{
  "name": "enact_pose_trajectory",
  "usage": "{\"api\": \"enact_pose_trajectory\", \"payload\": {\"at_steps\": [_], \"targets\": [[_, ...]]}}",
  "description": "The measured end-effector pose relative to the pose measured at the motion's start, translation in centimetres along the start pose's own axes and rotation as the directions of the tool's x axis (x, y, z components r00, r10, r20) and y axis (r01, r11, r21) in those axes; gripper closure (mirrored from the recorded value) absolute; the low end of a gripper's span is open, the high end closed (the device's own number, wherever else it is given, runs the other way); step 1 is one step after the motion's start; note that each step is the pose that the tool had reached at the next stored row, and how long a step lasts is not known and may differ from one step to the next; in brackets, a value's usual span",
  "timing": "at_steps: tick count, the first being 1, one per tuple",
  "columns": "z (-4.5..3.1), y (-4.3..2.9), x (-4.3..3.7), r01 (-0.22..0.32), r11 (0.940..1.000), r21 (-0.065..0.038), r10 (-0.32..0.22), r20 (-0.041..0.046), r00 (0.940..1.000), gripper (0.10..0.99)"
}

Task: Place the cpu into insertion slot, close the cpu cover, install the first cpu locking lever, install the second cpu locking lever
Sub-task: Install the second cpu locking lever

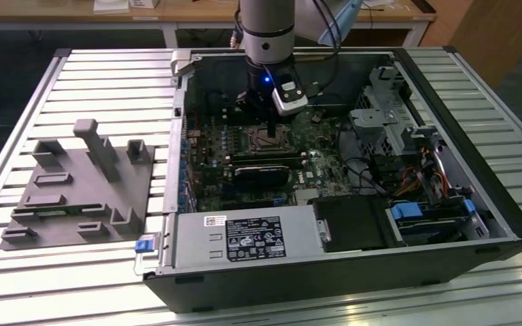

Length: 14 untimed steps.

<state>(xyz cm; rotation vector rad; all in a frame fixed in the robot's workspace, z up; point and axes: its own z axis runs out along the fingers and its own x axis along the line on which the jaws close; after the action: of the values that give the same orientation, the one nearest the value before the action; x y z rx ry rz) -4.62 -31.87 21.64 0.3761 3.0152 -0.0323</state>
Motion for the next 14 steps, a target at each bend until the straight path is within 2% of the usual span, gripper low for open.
{"api": "enact_pose_trajectory", "payload": {"at_steps": [5, 14], "targets": [[-0.11, -0.01, -0.01, 0.000, 1.0000, 0.000, 0.000, 0.0000, 1.0000, 0.980], [-1.06, -0.01, -0.11, 0.000, 1.0000, 0.000, 0.000, 0.0000, 1.0000, 0.980]]}}
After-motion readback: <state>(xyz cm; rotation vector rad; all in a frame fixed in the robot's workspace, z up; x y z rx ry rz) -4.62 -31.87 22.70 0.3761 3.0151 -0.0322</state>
